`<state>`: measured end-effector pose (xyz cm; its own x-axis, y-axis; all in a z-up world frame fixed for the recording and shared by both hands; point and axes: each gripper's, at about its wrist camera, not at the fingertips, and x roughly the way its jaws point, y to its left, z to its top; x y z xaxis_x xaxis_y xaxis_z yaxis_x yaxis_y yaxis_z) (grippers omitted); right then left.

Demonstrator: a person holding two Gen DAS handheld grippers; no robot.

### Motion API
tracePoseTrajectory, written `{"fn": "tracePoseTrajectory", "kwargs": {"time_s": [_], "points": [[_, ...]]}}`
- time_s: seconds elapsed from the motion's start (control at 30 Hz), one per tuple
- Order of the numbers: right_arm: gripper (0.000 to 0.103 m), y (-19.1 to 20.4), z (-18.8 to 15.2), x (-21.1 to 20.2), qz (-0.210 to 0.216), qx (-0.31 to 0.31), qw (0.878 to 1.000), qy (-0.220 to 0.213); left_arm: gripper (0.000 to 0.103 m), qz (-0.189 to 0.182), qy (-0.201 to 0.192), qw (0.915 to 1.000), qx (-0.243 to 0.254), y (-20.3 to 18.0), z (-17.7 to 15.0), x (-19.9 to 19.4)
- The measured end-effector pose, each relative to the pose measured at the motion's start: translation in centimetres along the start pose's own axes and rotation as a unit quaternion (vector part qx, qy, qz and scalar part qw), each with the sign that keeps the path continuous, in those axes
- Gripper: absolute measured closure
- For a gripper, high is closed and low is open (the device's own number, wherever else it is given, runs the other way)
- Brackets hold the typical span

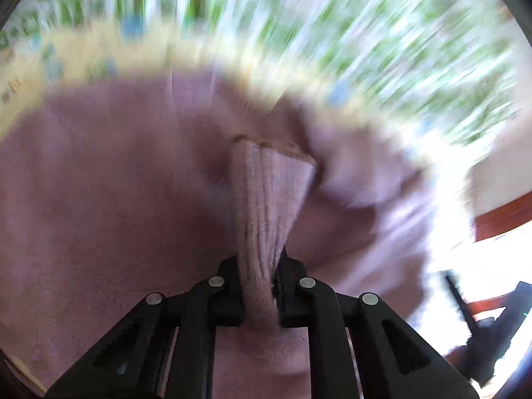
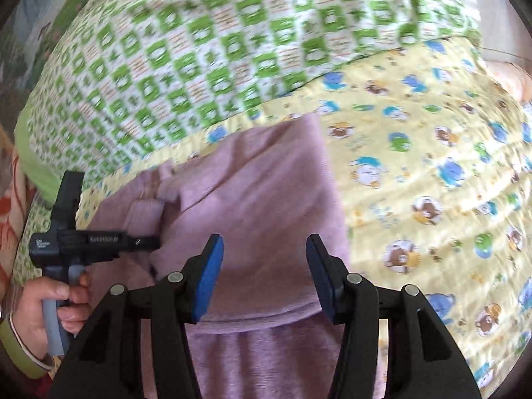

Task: Fold small clothes
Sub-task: 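Carry the sleeve across the sweater body with the right gripper while the left gripper grasps the other cuff, then lay the sleeve on the sweater body and open the right gripper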

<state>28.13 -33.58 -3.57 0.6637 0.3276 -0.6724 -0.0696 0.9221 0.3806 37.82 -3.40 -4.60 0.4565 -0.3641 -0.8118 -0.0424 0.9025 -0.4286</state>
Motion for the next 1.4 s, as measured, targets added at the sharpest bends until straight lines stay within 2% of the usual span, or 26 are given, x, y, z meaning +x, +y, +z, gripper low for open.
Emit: {"fn": "tracePoseTrajectory", "kwargs": {"time_s": [0.1, 0.17, 0.2, 0.3, 0.37, 0.43, 0.47, 0.53, 0.57, 0.6, 0.67, 0.73, 0.8, 0.9, 1.0, 1.17, 1.2, 1.23, 1.4], "points": [[0.05, -1.2, 0.5, -1.0, -0.011, 0.014, 1.0, -0.018, 0.092, -0.063, -0.111, 0.9916, 0.019, 0.3, -1.7, -7.2], [0.05, -1.6, 0.7, -1.1, -0.018, 0.017, 0.999, -0.021, 0.092, -0.064, -0.155, 0.9858, 0.015, 2.4, -3.7, -9.4], [0.05, -2.0, 0.7, -1.1, -0.02, 0.02, 0.999, -0.021, 0.092, -0.055, -0.156, 0.9862, 0.01, 3.7, -4.6, -9.2], [0.05, -2.5, 0.5, -1.0, -0.022, 0.03, 0.999, -0.016, 0.091, -0.024, -0.112, 0.9925, -0.041, 8.5, -7.1, -7.0], [0.049, -2.2, 0.3, -0.7, -0.02, 0.033, 0.999, -0.008, 0.091, -0.008, -0.1, 0.9935, -0.054, 9.9, -8.1, -5.5], [0.05, -2.2, 0.3, -0.4, -0.019, 0.034, 0.999, 0.0, 0.085, 0.004, -0.085, 0.9943, -0.064, 10.7, -8.7, -4.3], [0.049, -1.9, 0.3, -0.3, -0.019, 0.031, 0.999, 0.002, 0.079, 0.003, -0.084, 0.994, -0.07, 11.0, -8.9, -3.9], [0.049, -1.5, 0.3, -0.1, -0.02, 0.026, 0.999, 0.005, 0.056, -0.005, -0.072, 0.9932, -0.091, 11.9, -8.7, -3.0], [0.049, -1.4, 0.4, 0.0, -0.019, 0.024, 1.0, 0.006, 0.036, -0.01, -0.065, 0.9923, -0.105, 12.1, -8.9, -3.1], [0.049, -1.3, 0.6, 0.1, -0.018, 0.02, 1.0, 0.007, 0.032, -0.011, -0.065, 0.9912, -0.115, 12.5, -8.8, -3.5], [0.049, -1.1, 0.9, 0.3, -0.017, 0.015, 1.0, 0.009, 0.031, -0.013, -0.055, 0.9903, -0.127, 12.5, -8.1, -2.7], [0.047, -1.2, 1.3, 0.6, -0.019, 0.011, 1.0, 0.01, 0.036, -0.022, -0.058, 0.9895, -0.131, 12.5, -7.8, -3.1], [0.047, -1.4, 1.9, 0.8, -0.024, 0.01, 1.0, 0.012, 0.069, -0.039, -0.076, 0.9908, -0.105, 12.5, -8.2, -5.0], [0.046, -1.8, 2.9, 1.2, -0.03, 0.01, 0.999, 0.012, 0.084, -0.022, -0.071, 0.9957, -0.054, 11.5, -8.9, -4.9], [0.044, -2.1, 4.0, 2.8, -0.032, 0.006, 0.999, 0.025, 0.096, -0.011, -0.059, 0.9972, -0.046, 11.5, -9.4, -3.8], [0.043, -0.9, 4.6, 6.9, -0.022, -0.016, 0.997, 0.068, 0.099, -0.021, -0.075, 0.996, -0.045, 11.1, -9.6, -4.5], [0.051, -0.4, 4.5, 7.5, -0.017, -0.028, 0.996, 0.081, 0.099, -0.038, -0.082, 0.9951, -0.039, 11.0, -9.4, -5.2], [0.094, -0.1, 4.7, 7.8, -0.013, -0.042, 0.995, 0.089, 0.099, -0.048, -0.088, 0.9943, -0.036, 10.6, -9.0, -5.6], [0.093, -0.5, 7.7, 2.9, -0.058, -0.08, 0.995, 0.022, 0.099, -0.066, -0.105, 0.9923, 0.005, 7.9, -6.1, -5.4]]}}
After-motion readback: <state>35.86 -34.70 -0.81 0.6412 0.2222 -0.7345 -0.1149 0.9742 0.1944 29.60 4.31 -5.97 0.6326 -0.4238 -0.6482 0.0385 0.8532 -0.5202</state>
